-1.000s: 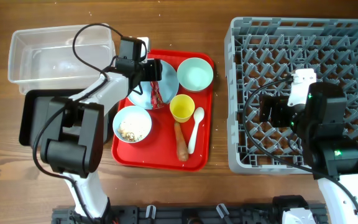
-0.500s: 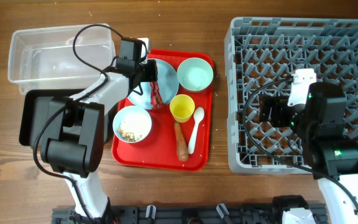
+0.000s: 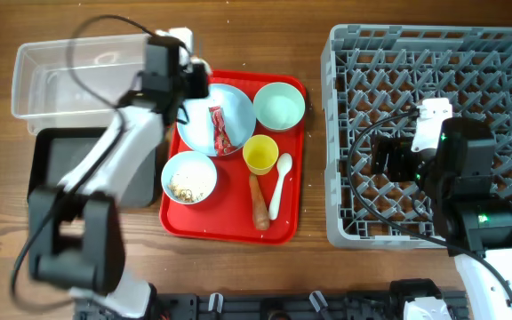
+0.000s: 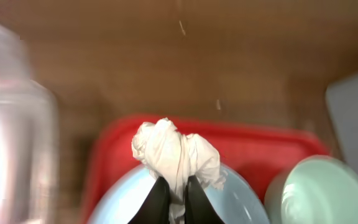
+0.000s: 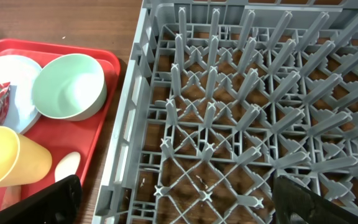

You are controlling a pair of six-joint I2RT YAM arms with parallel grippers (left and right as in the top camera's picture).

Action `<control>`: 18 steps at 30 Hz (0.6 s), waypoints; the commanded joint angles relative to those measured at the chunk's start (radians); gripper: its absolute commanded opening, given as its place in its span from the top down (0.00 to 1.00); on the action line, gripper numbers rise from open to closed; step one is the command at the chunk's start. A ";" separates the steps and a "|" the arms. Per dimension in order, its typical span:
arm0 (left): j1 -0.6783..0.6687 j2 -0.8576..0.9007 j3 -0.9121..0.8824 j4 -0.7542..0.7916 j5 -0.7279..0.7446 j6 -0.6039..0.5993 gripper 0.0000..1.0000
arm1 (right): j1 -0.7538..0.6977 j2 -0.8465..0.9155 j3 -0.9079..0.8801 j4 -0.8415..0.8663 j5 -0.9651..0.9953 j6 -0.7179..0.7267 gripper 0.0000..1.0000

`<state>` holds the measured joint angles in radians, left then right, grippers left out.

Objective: Sort waste into correct bins and load items into the dishwasher rack
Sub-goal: 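Carry the tissue to the clear bin and release it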

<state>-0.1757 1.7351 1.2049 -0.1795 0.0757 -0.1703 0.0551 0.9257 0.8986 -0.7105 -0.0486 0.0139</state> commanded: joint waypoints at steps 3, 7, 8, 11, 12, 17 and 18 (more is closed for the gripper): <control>0.131 -0.112 0.011 -0.037 -0.082 0.002 0.91 | -0.004 0.002 0.023 0.000 -0.013 -0.003 0.00; 0.202 -0.083 0.011 -0.098 -0.082 0.002 0.82 | -0.004 0.002 0.023 -0.009 -0.013 -0.002 0.00; 0.215 -0.071 0.011 -0.111 -0.082 0.002 0.70 | -0.004 0.002 0.023 -0.009 -0.013 -0.002 0.00; 0.232 -0.051 0.011 -0.119 -0.081 0.002 0.41 | -0.004 0.002 0.023 -0.009 -0.013 -0.002 0.00; 0.233 -0.051 0.011 -0.117 -0.081 0.002 0.41 | -0.004 0.002 0.023 -0.009 -0.013 -0.002 0.00; 0.230 -0.105 0.011 -0.091 -0.077 0.001 0.41 | -0.004 0.002 0.023 -0.009 -0.013 -0.002 0.00; 0.227 -0.117 0.011 -0.094 -0.063 0.001 0.41 | -0.004 0.002 0.023 -0.009 -0.013 -0.002 0.00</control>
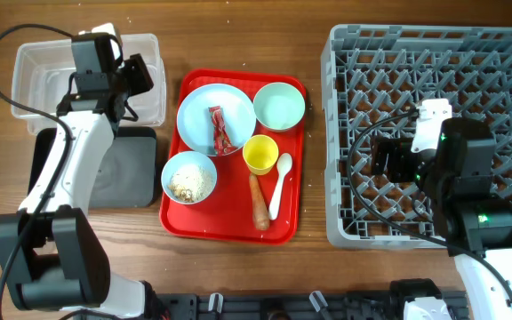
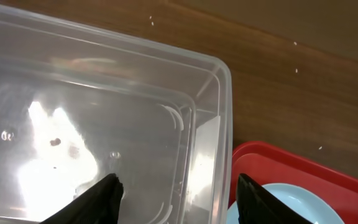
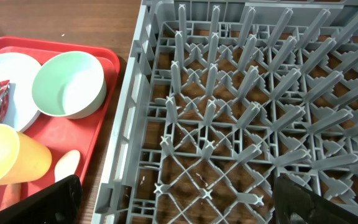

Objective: Sort waste into correct bins and load items into the dishwasher rack
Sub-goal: 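Carry the tissue to the clear bin and release it, then grasp the red wrapper on the plate with the left gripper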

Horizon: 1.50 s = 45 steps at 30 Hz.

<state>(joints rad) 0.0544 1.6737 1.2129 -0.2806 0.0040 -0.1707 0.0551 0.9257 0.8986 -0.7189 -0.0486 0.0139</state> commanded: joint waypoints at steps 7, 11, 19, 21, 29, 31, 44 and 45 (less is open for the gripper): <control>-0.118 -0.072 0.003 -0.112 0.190 0.002 0.44 | -0.004 0.002 0.023 0.000 -0.013 0.015 0.00; -0.235 -0.040 -0.003 -0.240 0.177 0.002 0.43 | -0.004 0.002 0.023 -0.002 -0.013 0.015 0.00; -0.333 0.149 -0.005 -0.300 0.163 -0.025 0.38 | -0.004 0.002 0.023 -0.006 -0.013 0.015 0.00; -0.334 0.206 -0.005 -0.293 0.163 -0.026 0.38 | -0.004 0.002 0.023 -0.010 -0.014 0.016 0.00; -0.334 0.304 -0.005 -0.247 0.206 -0.100 0.60 | -0.004 0.002 0.023 -0.011 -0.013 0.016 0.00; -0.334 0.302 -0.005 -0.247 0.213 -0.100 0.91 | -0.004 0.002 0.023 -0.011 -0.013 0.015 0.00; -0.158 0.053 0.101 -0.250 0.150 -0.098 0.96 | -0.004 0.002 0.023 -0.012 -0.013 0.015 0.00; -0.122 0.025 0.103 -0.245 0.122 -0.099 0.96 | -0.004 0.002 0.023 -0.012 -0.013 0.015 0.00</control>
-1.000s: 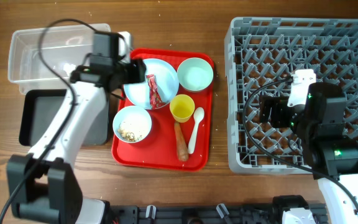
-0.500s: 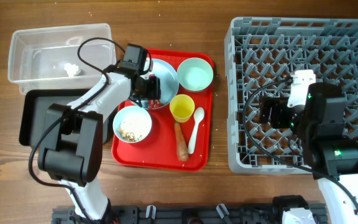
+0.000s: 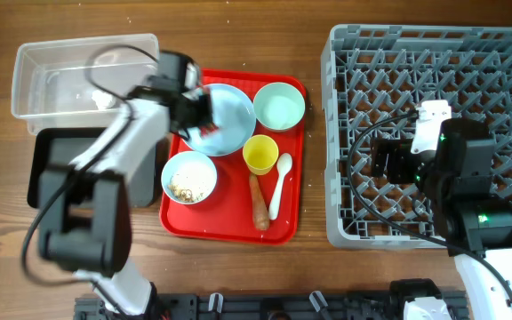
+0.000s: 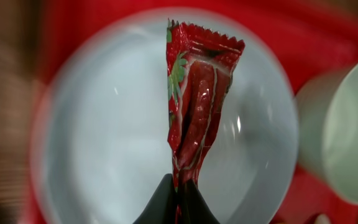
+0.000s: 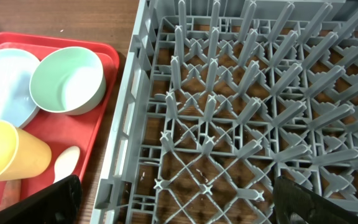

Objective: Sort waste into correct bins and load items into the dishwasher rack
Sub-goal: 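Grasp the red wrapper on the plate with the left gripper, then drop the red wrapper into the clear bin with the left gripper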

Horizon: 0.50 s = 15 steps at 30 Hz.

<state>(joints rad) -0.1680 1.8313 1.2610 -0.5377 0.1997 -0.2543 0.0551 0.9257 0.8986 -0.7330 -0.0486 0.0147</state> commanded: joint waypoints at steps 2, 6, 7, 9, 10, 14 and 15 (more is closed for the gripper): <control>0.167 -0.170 0.055 0.023 -0.106 -0.016 0.96 | -0.004 0.002 0.023 0.002 -0.013 0.014 0.00; 0.273 -0.180 0.055 0.034 -0.108 -0.016 0.85 | -0.004 0.002 0.023 0.003 -0.013 0.014 0.00; 0.293 -0.172 0.055 0.038 -0.108 -0.016 0.85 | -0.004 0.002 0.023 0.003 -0.013 0.014 0.00; 0.322 -0.158 0.054 0.048 -0.108 -0.016 0.72 | -0.004 0.002 0.023 0.003 -0.013 0.015 0.00; 0.330 -0.148 0.054 0.055 -0.108 -0.016 0.67 | -0.004 0.002 0.023 0.002 -0.013 0.015 0.00; 0.335 -0.125 0.054 0.109 -0.108 -0.015 0.25 | -0.004 0.002 0.023 0.002 -0.013 0.014 0.00; 0.335 -0.126 0.054 0.121 -0.108 -0.015 0.21 | -0.004 0.002 0.023 0.002 -0.013 0.014 0.00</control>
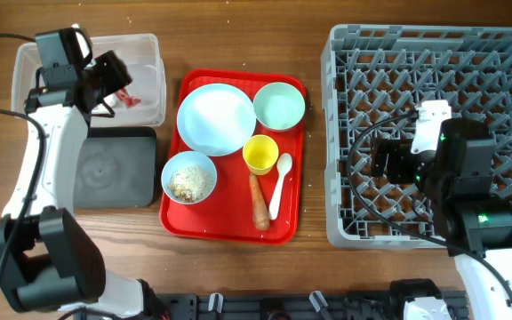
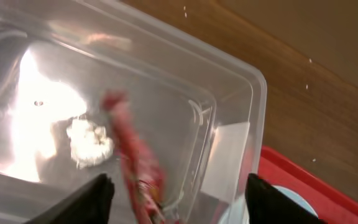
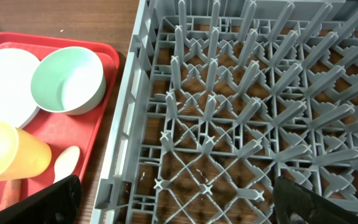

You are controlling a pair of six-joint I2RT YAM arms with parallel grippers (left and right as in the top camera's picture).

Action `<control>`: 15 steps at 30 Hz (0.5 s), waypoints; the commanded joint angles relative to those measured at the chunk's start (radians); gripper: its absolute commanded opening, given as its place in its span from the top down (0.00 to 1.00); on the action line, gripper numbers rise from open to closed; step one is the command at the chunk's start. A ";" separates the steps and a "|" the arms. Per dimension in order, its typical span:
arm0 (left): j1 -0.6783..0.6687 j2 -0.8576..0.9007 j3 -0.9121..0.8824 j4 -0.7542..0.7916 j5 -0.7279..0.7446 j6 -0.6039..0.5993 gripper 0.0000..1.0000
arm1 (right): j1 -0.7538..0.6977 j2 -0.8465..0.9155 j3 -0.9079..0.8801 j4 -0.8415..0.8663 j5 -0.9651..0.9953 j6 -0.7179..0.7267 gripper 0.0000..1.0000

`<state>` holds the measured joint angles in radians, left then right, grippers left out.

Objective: Sort waste into correct bins and load items into the dishwasher rack
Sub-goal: 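Drop the red wrapper into the clear bin with the left gripper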

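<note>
My left gripper (image 1: 114, 83) hangs open over the clear plastic bin (image 1: 25, 62). A red snack wrapper (image 2: 135, 158) shows blurred between its spread fingers, free of both, inside the clear bin's (image 2: 253, 93) walls. A crumpled white tissue (image 2: 91, 142) lies on the bin floor beside it. The left gripper (image 2: 176, 202) holds nothing. My right gripper (image 1: 382, 158) is open above the grey dishwasher rack (image 1: 345, 133), its fingers wide over the rack's front left corner (image 3: 179, 199). The red tray (image 1: 283, 227) carries a bare pale blue plate (image 1: 213, 116), green bowl (image 1: 279, 105), yellow cup (image 1: 260, 154) and white spoon (image 1: 279, 182).
A black bin (image 1: 105, 169) sits in front of the clear one. Also on the tray are a bowl of crumbs (image 1: 189, 176) and a brown stick-shaped scrap (image 1: 259, 203). The rack's upright tines (image 3: 241, 93) fill the right side of the table.
My left gripper was shut on the red wrapper over the blue plate. Now it is open over the clear bin, and the wrapper is loose inside. The right arm has not moved.
My left gripper first held a white tissue pinched above the plate, then stood open over the clear bin. Later it was shut on the red wrapper above the plate. Now tissue and wrapper are both in the clear bin and the plate is bare.
</note>
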<state>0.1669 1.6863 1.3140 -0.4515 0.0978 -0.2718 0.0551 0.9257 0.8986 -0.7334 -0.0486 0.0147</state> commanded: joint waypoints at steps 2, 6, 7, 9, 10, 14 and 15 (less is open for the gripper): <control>0.000 0.010 0.001 0.048 0.011 0.002 0.22 | -0.004 0.002 0.023 0.002 -0.013 0.014 0.00; -0.033 -0.015 0.001 0.022 0.211 0.002 0.35 | -0.004 0.002 0.023 0.004 -0.013 0.014 0.00; -0.056 -0.018 0.001 -0.002 0.265 0.002 0.37 | -0.004 0.002 0.023 0.006 -0.013 0.014 0.00; -0.106 -0.018 0.001 -0.053 0.303 0.002 0.36 | -0.004 0.002 0.023 0.007 -0.013 0.014 0.00; -0.138 -0.018 0.001 -0.088 0.301 0.002 0.35 | -0.004 0.002 0.023 0.007 -0.013 0.014 0.00; -0.274 -0.018 0.001 -0.246 0.275 0.006 0.30 | -0.004 0.002 0.023 0.006 -0.013 0.014 0.00; -0.312 -0.018 0.000 -0.296 0.246 0.006 0.29 | -0.004 0.002 0.023 0.006 -0.013 0.014 0.00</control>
<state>-0.0475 1.6943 1.3140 -0.6598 0.3408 -0.2760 0.0551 0.9257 0.8986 -0.7322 -0.0486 0.0151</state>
